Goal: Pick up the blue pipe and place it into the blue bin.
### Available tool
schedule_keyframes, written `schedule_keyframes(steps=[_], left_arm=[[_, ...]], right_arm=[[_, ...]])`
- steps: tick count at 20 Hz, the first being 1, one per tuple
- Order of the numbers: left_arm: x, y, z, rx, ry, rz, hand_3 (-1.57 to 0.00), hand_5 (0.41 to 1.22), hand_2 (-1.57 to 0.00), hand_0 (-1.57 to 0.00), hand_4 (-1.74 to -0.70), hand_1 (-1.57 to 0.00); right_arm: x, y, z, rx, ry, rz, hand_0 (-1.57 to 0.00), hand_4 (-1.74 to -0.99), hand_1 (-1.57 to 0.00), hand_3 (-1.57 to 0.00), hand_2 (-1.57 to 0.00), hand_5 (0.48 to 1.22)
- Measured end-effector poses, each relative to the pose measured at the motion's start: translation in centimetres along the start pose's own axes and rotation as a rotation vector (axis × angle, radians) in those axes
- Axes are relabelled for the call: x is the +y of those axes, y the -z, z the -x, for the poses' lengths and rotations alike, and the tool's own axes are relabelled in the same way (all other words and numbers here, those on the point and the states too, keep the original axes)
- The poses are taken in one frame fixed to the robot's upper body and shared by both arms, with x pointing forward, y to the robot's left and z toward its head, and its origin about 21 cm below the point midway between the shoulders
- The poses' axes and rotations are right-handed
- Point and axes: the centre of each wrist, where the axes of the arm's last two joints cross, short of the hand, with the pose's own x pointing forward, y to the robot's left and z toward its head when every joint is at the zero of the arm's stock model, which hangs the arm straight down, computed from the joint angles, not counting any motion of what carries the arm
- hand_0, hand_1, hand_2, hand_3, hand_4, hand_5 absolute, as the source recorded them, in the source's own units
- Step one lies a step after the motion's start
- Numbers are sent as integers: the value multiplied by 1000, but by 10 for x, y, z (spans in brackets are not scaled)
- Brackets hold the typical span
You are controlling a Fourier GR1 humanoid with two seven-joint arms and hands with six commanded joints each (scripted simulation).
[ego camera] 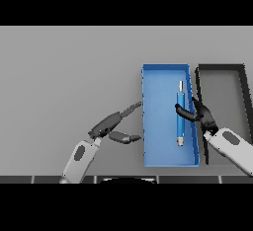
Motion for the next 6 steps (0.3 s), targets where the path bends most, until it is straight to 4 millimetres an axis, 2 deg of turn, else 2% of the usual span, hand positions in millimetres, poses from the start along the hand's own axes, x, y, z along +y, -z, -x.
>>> schedule_keyframes(steps=[3, 6], left_arm=[[5, 3, -3, 11, 4, -6, 1, 431, 1, 1, -885, 1], [10, 0, 0, 20, 3, -5, 1, 431, 1, 1, -885, 1]], right_arm=[[-7, -2, -5, 2, -9, 2, -6, -1022, -5, -3, -5, 658], [-4, -1, -1, 13, -21, -9, -6, -1022, -5, -3, -5, 643]])
